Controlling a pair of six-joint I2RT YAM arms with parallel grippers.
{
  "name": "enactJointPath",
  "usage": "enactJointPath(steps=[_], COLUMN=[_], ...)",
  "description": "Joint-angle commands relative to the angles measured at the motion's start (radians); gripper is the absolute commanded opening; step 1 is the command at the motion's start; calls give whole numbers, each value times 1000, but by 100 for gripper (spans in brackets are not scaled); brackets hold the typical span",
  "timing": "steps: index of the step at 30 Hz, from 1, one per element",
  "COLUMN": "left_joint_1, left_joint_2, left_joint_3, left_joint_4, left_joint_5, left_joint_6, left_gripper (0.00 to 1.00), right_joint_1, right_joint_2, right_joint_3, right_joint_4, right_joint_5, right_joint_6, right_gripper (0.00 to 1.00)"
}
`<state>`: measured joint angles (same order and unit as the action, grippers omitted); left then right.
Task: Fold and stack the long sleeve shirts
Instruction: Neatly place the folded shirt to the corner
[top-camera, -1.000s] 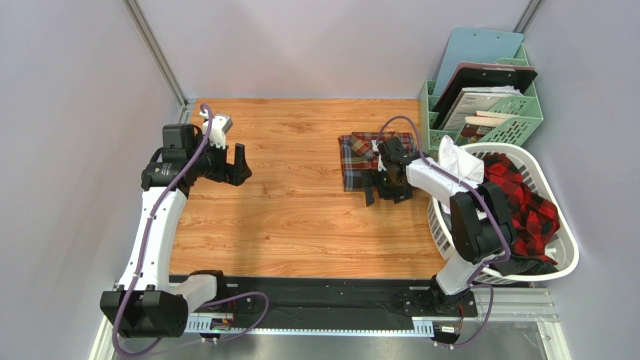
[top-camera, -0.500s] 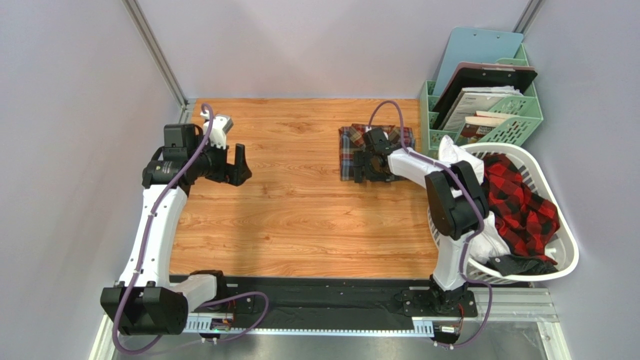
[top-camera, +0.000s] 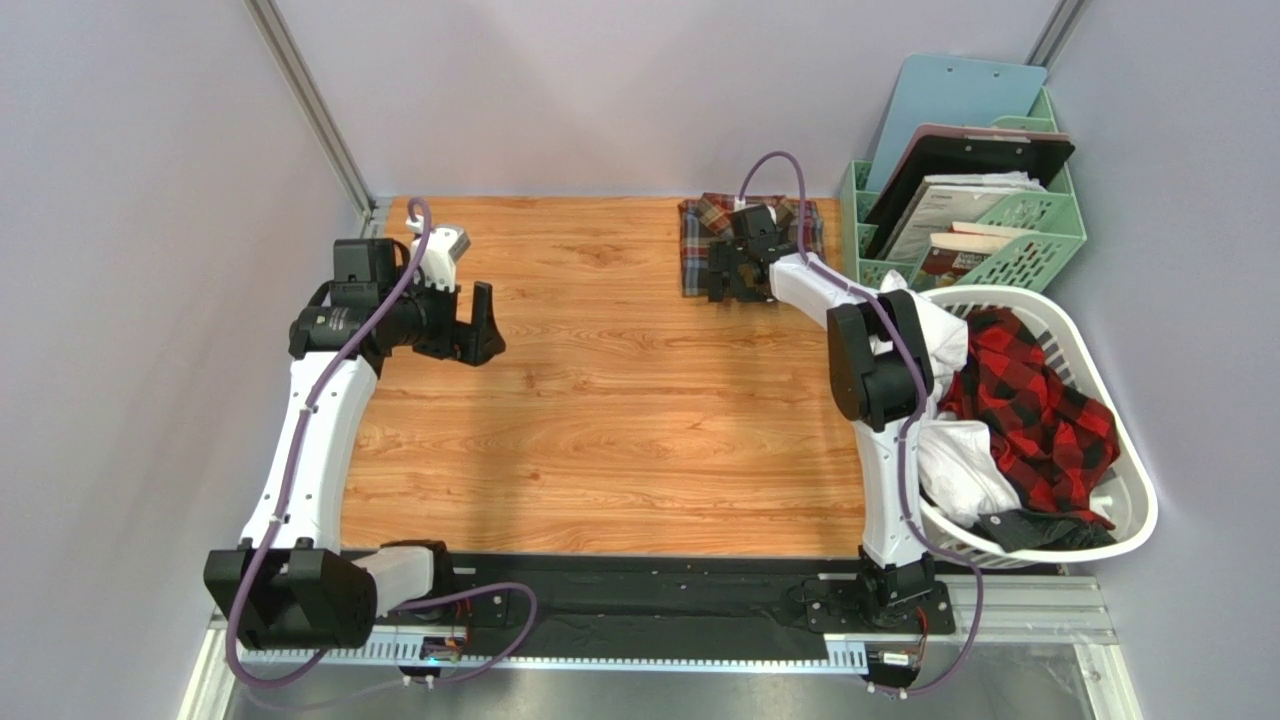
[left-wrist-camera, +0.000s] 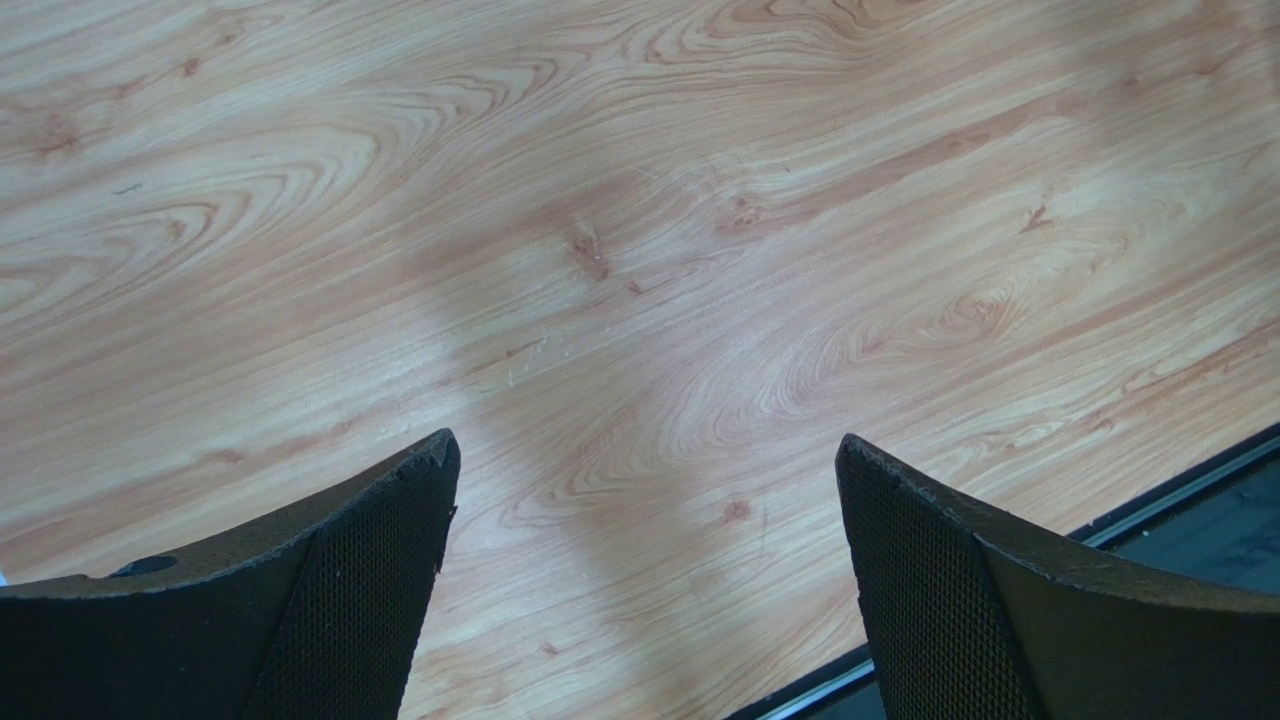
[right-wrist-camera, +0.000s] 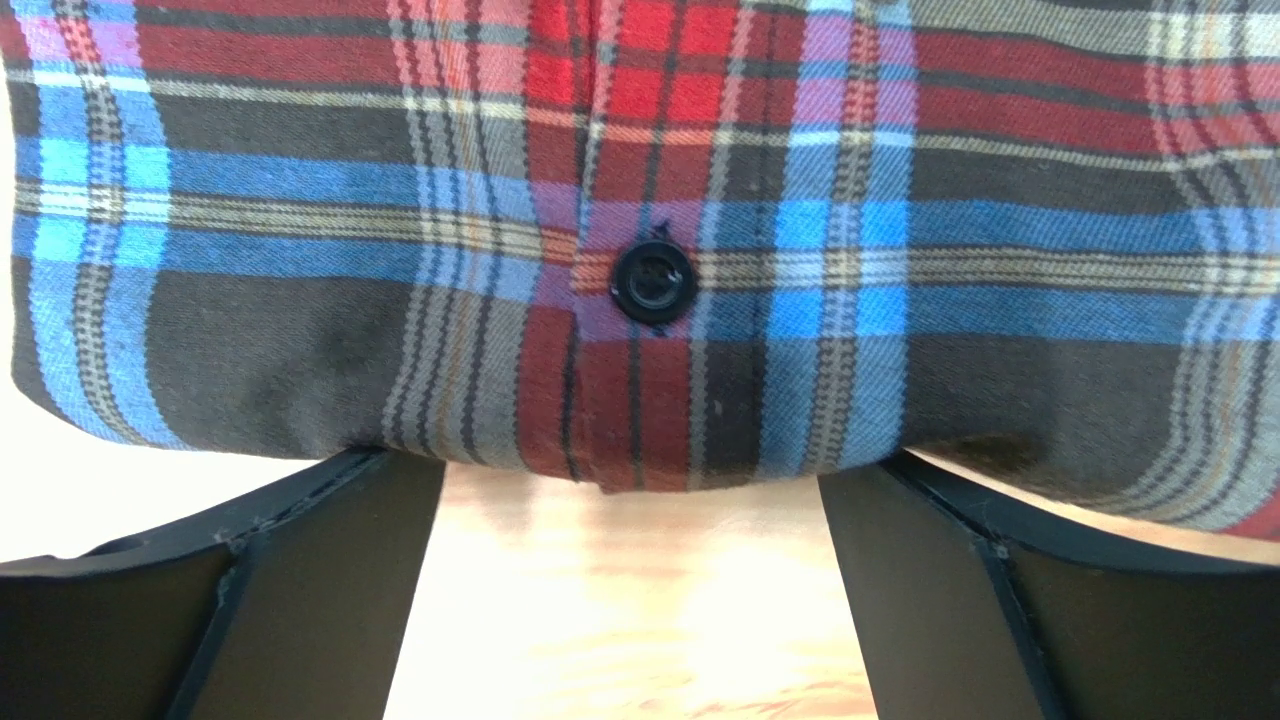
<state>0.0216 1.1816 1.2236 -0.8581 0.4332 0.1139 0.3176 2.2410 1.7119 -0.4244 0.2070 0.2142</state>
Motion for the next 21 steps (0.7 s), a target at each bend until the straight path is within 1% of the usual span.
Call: enactJointPath(steps=[1, 2, 3, 4, 6, 7, 8, 10, 11, 15, 16, 18, 19, 20, 21], left_joint_1=[8, 9, 9, 9, 8, 8, 11, 9, 9, 8, 8, 8, 8, 6, 8], left_joint_2=[19, 30, 33, 39, 73, 91, 140, 183, 200, 158, 150, 129, 119, 92, 75], left_joint_3=[40, 50, 60, 86, 120, 161, 186, 236, 235, 159, 119, 77, 29, 2, -24], left_joint_4=[-12, -15, -15, -22, -36, -70, -97, -171, -176, -136, -124, -119, -111, -107, -99], left_joint_5=[44, 59, 90, 110, 163, 177, 186, 211, 213, 179, 168, 132, 124, 118, 114], left_joint_6=[23, 29, 38, 47, 72, 79, 92, 121, 122, 133, 138, 144, 148, 150, 148], left_gripper=[99, 99, 99, 99, 99, 99, 99, 99, 99, 99, 99, 99, 99, 99, 99], right_joint_1=[-17, -18, -17, -17, -12, -12, -14, -15, -15, -14, -17, -14, -15, -14, -15], right_joint_2=[-7, -32, -90, -131, -207, -300, -340, -467, -509, -673, -710, -803, -834, -901, -935], right_joint_3=[74, 74, 69, 69, 63, 54, 40, -7, -27, -155, -217, -288, -322, -403, -440], right_joint_4=[-26, -51, -60, -76, -129, -140, -166, -191, -217, -277, -281, -301, -304, -300, -292], right_joint_5=[-46, -73, -137, -167, -192, -228, -241, -265, -277, -319, -323, -356, -366, -389, -420], right_joint_6=[-72, -81, -88, -99, -134, -144, -156, -176, -185, -210, -211, -210, -211, -210, -211], right_gripper=[100, 100, 100, 100, 100, 100, 100, 100, 100, 100, 100, 100, 100, 100, 100])
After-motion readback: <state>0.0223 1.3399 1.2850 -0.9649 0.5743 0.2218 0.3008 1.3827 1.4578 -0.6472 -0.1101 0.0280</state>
